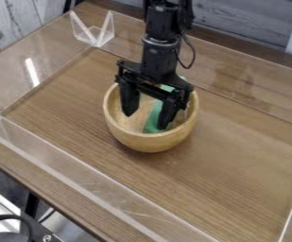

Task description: Remove the green block from inside the brown bowl and put it on the table

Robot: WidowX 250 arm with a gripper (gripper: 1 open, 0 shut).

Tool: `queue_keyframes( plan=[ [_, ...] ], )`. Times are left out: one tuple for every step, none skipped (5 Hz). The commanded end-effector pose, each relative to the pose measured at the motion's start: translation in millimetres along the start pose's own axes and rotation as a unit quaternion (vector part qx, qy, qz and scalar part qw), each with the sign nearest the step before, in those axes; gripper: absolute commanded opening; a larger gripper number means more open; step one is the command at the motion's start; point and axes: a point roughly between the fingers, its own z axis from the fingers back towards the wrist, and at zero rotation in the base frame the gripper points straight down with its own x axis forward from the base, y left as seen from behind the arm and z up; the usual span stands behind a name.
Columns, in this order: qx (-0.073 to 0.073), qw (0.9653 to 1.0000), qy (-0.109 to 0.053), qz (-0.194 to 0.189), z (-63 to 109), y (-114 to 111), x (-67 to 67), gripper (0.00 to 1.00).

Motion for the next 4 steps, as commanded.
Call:
queue_keyframes(
  plan=[
    [0.000,0.9996,-0.026,0.005,10.7,3,8.7,0.00],
    [-0.002,0.9996,-0.028,0.005,11.8,4,8.6,0.00],
    [-0.011,0.9989,-0.045,0.008,31.1,6,7.7,0.00],
    [-0.025,0.9966,-0.077,0.016,64.2,11,7.7,0.00]
  ],
)
